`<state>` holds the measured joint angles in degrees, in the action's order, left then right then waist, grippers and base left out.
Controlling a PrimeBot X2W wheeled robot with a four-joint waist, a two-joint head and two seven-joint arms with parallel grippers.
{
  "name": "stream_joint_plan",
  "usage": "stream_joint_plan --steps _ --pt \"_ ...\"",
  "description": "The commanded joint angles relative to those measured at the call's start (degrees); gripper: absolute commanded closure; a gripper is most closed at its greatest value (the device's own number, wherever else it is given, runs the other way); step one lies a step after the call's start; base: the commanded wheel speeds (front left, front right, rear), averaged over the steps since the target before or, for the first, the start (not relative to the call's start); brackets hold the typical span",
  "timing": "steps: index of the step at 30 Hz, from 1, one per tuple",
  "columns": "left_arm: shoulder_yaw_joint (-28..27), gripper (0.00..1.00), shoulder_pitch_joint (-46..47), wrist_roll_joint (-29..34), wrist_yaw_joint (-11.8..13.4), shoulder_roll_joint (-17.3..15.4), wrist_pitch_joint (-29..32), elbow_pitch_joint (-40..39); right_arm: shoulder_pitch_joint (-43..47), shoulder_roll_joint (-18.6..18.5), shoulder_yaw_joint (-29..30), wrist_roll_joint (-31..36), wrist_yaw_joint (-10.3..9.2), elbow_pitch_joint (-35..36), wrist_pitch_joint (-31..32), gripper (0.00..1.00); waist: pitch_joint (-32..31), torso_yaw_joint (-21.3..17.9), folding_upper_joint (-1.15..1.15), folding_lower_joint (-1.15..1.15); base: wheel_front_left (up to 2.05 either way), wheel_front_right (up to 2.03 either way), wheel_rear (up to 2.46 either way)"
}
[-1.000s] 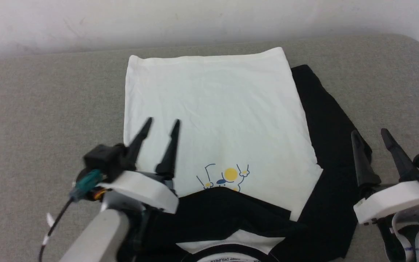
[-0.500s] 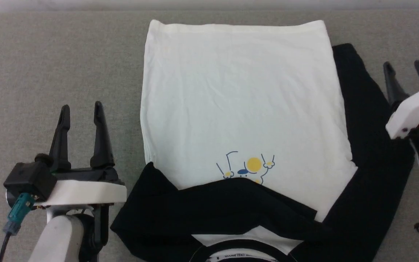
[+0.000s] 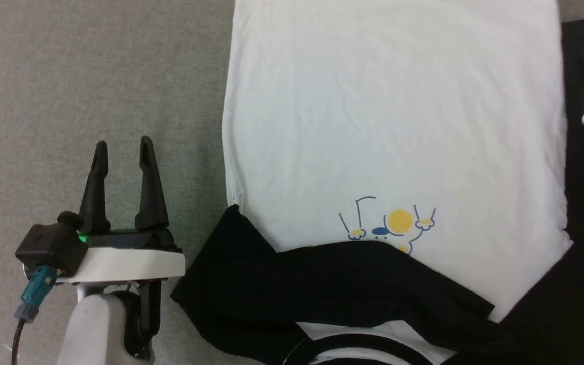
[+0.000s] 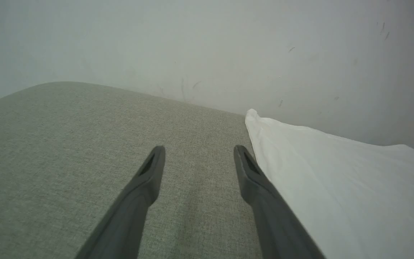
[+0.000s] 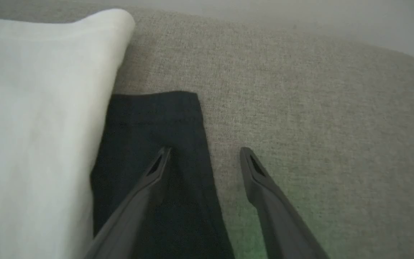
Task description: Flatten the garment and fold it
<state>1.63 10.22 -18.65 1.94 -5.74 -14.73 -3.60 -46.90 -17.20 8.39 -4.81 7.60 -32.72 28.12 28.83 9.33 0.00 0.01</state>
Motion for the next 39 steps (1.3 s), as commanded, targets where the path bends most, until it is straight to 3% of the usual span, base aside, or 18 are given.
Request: stream_joint_plan --steps 1,2,3,5,6,9,12,19,29,37,39 --pt "-1.02 0.00 1.25 1.00 -1.11 0.66 -0.26 0.56 -1.02 0.09 -0.61 0.06 -0.11 -1.24 2.29 0.00 2.17 2.07 0.00 -0.01 0.00 0.00 0.00" --pt "-1.49 0.00 1.30 1.38 -1.60 0.97 -0.27 0.84 -1.29 0.27 -0.65 -0.52 -0.11 -1.74 3.81 0.00 2.13 2.01 0.00 -0.01 0.00 0.00 0.00" --pt "-1.90 0.00 1.32 1.71 -2.04 1.23 -0.27 1.10 -1.37 0.29 -1.05 -0.90 -0.11 -2.14 5.45 0.55 2.01 1.92 0.00 -0.01 0.00 0.00 0.00" --pt "-2.57 0.00 1.29 2.33 -2.76 1.70 -0.27 1.56 -0.93 0.26 -2.25 -1.73 -0.11 -2.16 8.15 0.93 1.45 1.55 0.00 -0.01 0.00 0.00 0.00" --pt "-2.78 0.00 1.15 2.58 -3.04 1.89 -0.27 1.72 -0.47 0.34 -2.41 -2.40 -0.11 -1.95 9.15 1.00 1.05 1.29 0.00 -0.01 0.00 0.00 0.00" --pt "-3.75 0.00 0.73 3.14 -4.03 2.25 -0.27 2.84 1.63 -0.34 -2.63 -3.76 -0.11 -0.48 10.07 1.00 -0.60 0.32 0.00 -0.01 0.00 0.00 0.00" --pt "-4.26 0.00 0.10 3.90 -4.60 2.47 -0.27 3.55 4.42 -1.59 -0.57 -4.07 -0.11 2.33 6.18 1.00 -2.95 -0.47 0.00 -0.01 0.00 0.00 0.00" --pt "-5.99 0.00 -3.93 5.77 -5.14 2.66 -0.27 4.00 15.07 -1.86 8.74 -3.28 -0.11 11.22 -1.27 1.00 -10.18 -3.34 0.00 -0.01 0.00 0.00 0.00" --pt "-7.51 0.00 -9.16 6.94 -5.12 2.75 -0.27 3.24 31.94 4.45 17.26 -2.91 -0.11 37.53 1.36 1.00 -17.13 -6.75 0.00 -0.01 0.00 0.00 0.00" --pt "-8.23 0.00 -11.15 7.43 -5.33 2.76 -0.27 3.00 37.63 8.63 15.90 -1.10 -0.11 58.07 5.62 1.00 -19.41 -8.12 0.00 -0.01 0.00 0.00 0.00" --pt "-8.25 0.00 -11.27 7.46 -5.38 2.76 -0.27 3.00 37.92 8.81 14.85 -1.32 -0.11 60.10 6.24 1.00 -19.51 -8.17 0.00 -0.01 0.00 0.00 0.00"
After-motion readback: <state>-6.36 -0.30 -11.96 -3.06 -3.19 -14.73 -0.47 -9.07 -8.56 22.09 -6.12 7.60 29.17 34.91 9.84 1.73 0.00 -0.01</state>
